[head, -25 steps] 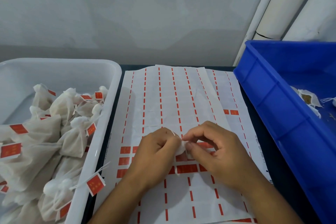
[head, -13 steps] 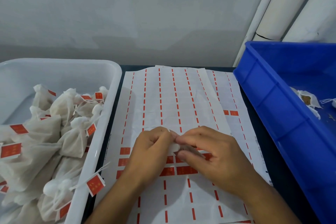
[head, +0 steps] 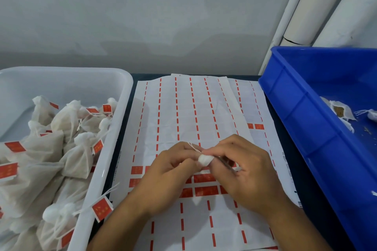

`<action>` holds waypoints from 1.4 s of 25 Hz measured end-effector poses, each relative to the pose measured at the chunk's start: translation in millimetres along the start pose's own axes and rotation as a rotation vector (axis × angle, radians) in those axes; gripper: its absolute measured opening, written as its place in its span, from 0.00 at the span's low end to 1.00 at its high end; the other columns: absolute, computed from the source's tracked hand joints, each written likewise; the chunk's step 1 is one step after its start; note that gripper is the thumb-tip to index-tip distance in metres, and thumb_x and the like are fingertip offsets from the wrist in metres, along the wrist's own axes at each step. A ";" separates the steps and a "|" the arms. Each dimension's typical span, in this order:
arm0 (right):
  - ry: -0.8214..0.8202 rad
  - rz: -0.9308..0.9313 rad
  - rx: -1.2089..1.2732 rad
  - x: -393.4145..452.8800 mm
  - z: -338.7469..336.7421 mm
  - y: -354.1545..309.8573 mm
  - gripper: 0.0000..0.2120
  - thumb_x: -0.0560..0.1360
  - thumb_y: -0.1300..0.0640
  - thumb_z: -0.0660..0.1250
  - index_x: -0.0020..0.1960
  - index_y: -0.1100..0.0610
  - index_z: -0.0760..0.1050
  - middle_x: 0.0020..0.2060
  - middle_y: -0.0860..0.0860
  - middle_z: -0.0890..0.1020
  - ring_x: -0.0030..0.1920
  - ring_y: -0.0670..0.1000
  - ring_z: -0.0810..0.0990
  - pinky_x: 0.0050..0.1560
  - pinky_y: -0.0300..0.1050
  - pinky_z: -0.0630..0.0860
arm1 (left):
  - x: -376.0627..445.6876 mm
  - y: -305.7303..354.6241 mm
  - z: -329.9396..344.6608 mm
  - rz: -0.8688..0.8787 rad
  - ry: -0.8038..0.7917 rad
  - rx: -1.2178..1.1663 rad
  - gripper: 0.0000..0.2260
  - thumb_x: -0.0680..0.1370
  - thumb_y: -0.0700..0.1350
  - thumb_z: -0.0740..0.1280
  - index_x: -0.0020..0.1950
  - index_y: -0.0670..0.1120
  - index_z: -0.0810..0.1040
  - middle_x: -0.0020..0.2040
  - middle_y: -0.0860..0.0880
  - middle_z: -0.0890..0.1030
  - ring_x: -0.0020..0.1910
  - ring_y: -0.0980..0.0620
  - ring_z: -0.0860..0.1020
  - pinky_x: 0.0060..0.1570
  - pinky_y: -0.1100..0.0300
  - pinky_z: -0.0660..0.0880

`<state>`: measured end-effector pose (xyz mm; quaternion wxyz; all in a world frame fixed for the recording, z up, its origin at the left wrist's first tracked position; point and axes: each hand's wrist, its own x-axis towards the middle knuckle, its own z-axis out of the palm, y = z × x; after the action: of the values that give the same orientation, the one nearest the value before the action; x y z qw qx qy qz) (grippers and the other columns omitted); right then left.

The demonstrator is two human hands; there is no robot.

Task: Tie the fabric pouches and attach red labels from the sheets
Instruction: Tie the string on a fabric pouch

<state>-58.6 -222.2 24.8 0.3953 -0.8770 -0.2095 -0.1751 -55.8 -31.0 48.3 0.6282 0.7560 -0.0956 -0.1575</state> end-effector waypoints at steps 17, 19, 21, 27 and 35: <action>-0.016 0.449 0.406 1.9 5.9 -12.2 0.06 0.80 0.42 0.66 0.50 0.39 0.82 0.43 0.41 0.85 0.51 0.43 0.83 0.47 0.35 0.82 | 4.3 -5.6 8.2 0.008 0.179 -0.065 0.14 0.69 0.64 0.68 0.43 0.57 0.86 0.48 0.57 0.83 0.51 0.53 0.83 0.53 0.57 0.82; -0.052 0.516 0.436 2.4 5.7 -13.1 0.09 0.79 0.40 0.64 0.50 0.40 0.82 0.43 0.42 0.84 0.51 0.41 0.82 0.44 0.32 0.80 | 4.4 -6.2 7.2 0.032 0.178 0.012 0.14 0.70 0.65 0.67 0.44 0.58 0.85 0.48 0.60 0.82 0.52 0.58 0.81 0.51 0.65 0.80; -0.083 0.574 0.461 2.8 4.4 -12.5 0.12 0.76 0.38 0.62 0.50 0.39 0.82 0.43 0.41 0.84 0.51 0.39 0.81 0.43 0.31 0.80 | 5.0 -7.8 7.1 0.068 0.212 0.109 0.13 0.71 0.64 0.66 0.43 0.57 0.83 0.49 0.63 0.80 0.54 0.62 0.78 0.48 0.73 0.76; -0.154 0.839 0.939 3.6 6.3 -9.2 0.16 0.79 0.44 0.66 0.59 0.51 0.85 0.57 0.54 0.85 0.63 0.55 0.83 0.64 0.56 0.80 | 7.5 -14.1 8.3 0.048 0.256 0.200 0.06 0.79 0.56 0.68 0.44 0.57 0.81 0.50 0.61 0.78 0.53 0.67 0.76 0.45 0.78 0.72; -0.155 0.927 1.176 5.8 4.8 -9.3 0.17 0.79 0.50 0.67 0.62 0.59 0.84 0.62 0.58 0.84 0.65 0.58 0.82 0.68 0.61 0.76 | 6.1 -18.2 19.4 0.144 0.439 0.306 0.05 0.76 0.53 0.74 0.43 0.60 0.78 0.49 0.62 0.76 0.52 0.64 0.75 0.41 0.74 0.75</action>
<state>-57.7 -211.6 30.3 0.8158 -0.5295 0.0948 0.2123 -58.1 -47.4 26.6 0.5218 0.8495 -0.0333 0.0713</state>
